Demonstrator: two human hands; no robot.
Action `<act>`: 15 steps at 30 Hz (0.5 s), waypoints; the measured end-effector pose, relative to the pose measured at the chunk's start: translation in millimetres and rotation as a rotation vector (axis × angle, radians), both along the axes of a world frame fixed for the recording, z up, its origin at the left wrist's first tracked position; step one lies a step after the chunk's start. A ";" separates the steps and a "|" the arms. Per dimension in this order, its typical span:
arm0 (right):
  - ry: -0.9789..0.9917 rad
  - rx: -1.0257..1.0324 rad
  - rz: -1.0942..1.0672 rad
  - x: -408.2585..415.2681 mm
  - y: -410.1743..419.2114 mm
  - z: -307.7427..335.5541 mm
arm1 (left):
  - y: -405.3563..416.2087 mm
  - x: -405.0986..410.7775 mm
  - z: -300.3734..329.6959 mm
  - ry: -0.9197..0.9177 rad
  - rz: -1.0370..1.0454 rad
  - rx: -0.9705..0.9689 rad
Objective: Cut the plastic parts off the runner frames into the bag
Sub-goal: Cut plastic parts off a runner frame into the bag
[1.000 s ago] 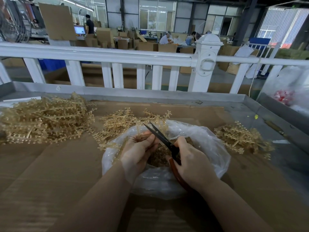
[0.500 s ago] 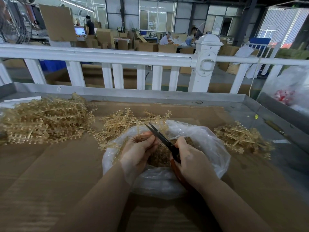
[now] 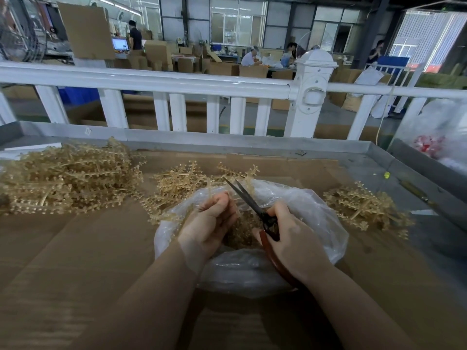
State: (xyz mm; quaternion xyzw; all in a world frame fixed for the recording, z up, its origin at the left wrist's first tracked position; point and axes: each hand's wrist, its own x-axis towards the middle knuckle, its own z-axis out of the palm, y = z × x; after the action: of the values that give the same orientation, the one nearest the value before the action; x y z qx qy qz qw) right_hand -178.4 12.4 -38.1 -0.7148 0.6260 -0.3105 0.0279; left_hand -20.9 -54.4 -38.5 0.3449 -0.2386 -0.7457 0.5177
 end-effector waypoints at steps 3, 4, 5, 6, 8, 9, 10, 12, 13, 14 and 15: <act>-0.040 0.049 0.018 0.0 -0.8 3.2 | 0.9 1.2 0.1 0.009 -0.015 -0.021; -0.044 0.059 0.025 0.0 -1.0 4.1 | 1.0 1.1 0.2 0.008 -0.016 -0.018; -0.041 0.066 0.030 -0.1 -0.9 4.8 | 0.9 0.6 0.4 0.000 -0.014 -0.014; -0.032 0.072 0.036 -0.1 -0.6 5.5 | 1.3 0.1 0.6 -0.016 -0.012 -0.012; -0.017 0.078 0.046 -0.1 -0.1 7.1 | 1.5 -0.6 1.0 -0.050 -0.014 -0.013; -0.019 0.082 0.049 -0.2 -0.1 7.7 | 1.5 -0.4 1.2 -0.062 -0.018 -0.014; -0.032 0.086 0.049 -0.5 -0.1 8.0 | 1.1 0.0 1.2 -0.069 -0.023 -0.011; -0.077 0.091 0.043 -1.2 -0.3 8.2 | 0.2 0.6 1.6 -0.069 -0.027 0.002; -0.098 0.090 0.039 -1.5 -0.5 8.2 | -0.1 0.4 1.9 -0.061 -0.021 0.012; -0.115 0.089 0.035 -1.5 -0.7 8.4 | -0.4 0.0 2.5 -0.050 -0.013 0.024; -0.130 0.088 0.030 -1.5 -0.8 8.6 | -0.6 -0.6 3.2 -0.037 -0.006 0.037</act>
State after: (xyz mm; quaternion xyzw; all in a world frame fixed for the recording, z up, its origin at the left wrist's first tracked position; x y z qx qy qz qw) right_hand -179.9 11.6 -29.5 -0.7007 0.6250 -0.3278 0.1045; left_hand -21.5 -55.0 -35.3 0.3675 -0.2355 -0.7450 0.5044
